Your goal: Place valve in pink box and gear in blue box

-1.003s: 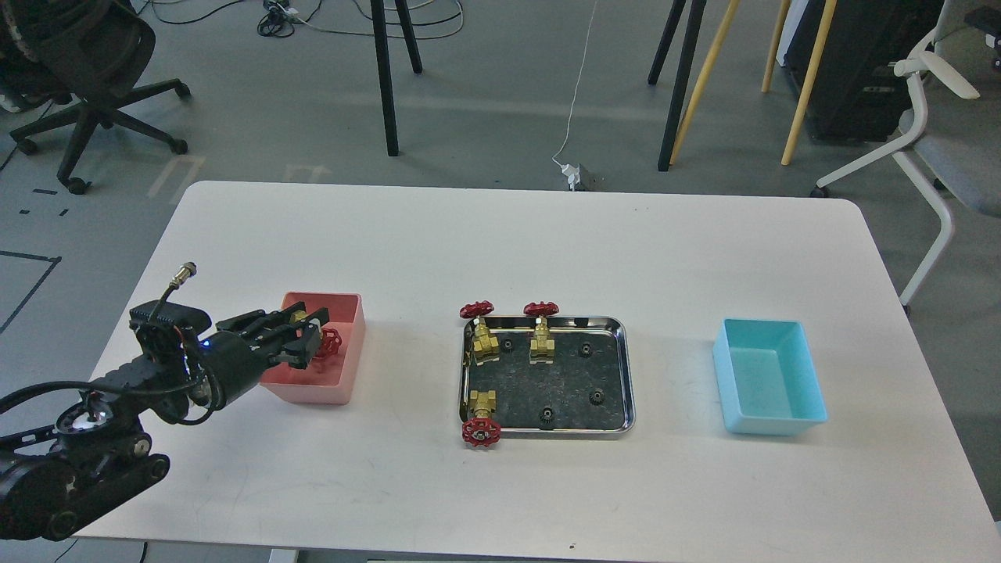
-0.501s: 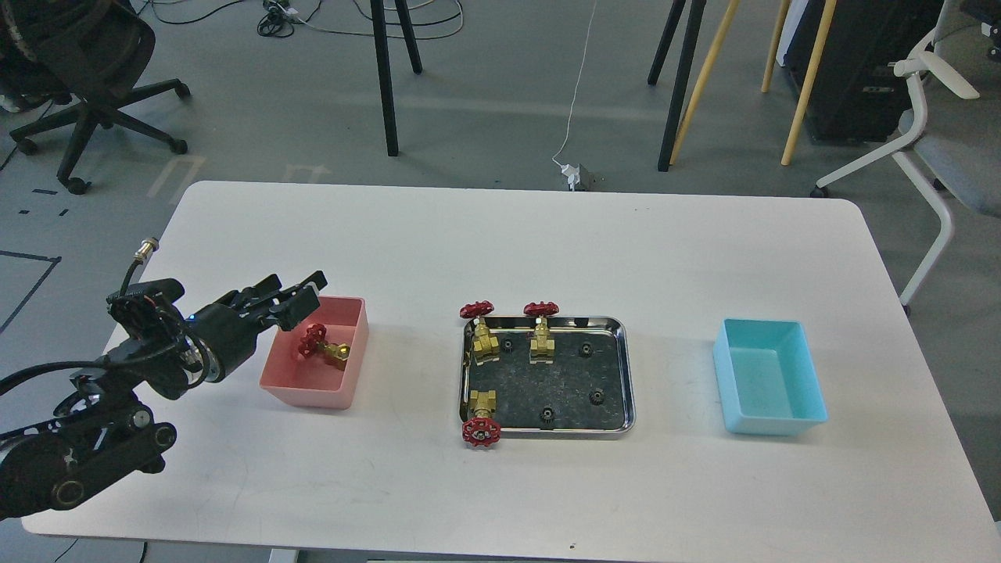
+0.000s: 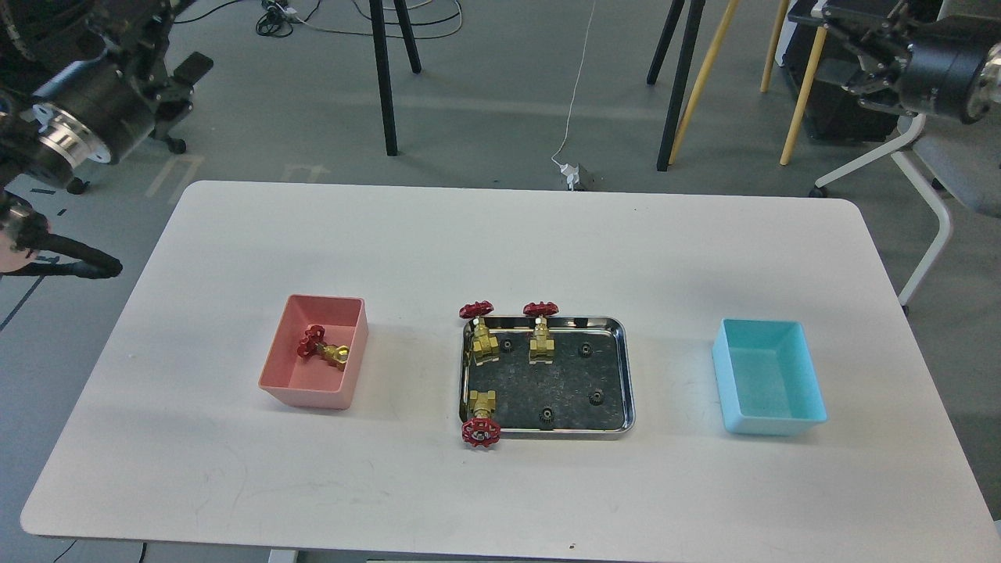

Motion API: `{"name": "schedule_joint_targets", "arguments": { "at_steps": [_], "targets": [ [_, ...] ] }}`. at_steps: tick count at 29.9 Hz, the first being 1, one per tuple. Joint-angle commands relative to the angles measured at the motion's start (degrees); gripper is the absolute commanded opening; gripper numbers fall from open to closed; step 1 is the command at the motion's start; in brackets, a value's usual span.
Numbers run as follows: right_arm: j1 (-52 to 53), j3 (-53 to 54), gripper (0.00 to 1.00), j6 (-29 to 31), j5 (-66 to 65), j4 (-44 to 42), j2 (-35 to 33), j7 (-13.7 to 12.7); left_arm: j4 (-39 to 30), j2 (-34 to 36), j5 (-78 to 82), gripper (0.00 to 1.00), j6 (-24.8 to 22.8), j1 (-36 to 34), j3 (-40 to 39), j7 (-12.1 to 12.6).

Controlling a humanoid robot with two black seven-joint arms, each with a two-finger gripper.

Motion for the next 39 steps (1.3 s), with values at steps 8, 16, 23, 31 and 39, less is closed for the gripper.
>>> {"name": "schedule_joint_targets", "arguments": {
  "at_steps": [8,16,23,31,39],
  "targets": [
    [0.18,-14.0,0.98,-0.01,-22.28,12.48,7.61,0.53,1.69,4.18,-2.82,0.97,0.36,-10.94,-0.69,0.41],
    [1.84,-25.25,0.98,-0.01,-34.95,12.39,15.7,3.78,3.54,5.68,-3.0,0.97,1.15,-13.14,-0.86,0.32],
    [4.48,-34.92,0.98,-0.01,-39.53,12.22,19.4,7.3,4.68,5.77,-3.0,0.97,1.15,-15.43,-0.86,0.32],
    [4.4,-40.29,0.98,-0.01,-43.57,6.87,23.79,8.18,6.26,6.12,-3.0,0.97,1.15,-16.4,-0.86,0.32],
    [2.64,-40.65,0.98,-0.01,-44.01,0.18,30.2,8.18,7.49,6.91,-3.08,0.97,0.98,-17.63,-0.77,0.32]
  ]
}}
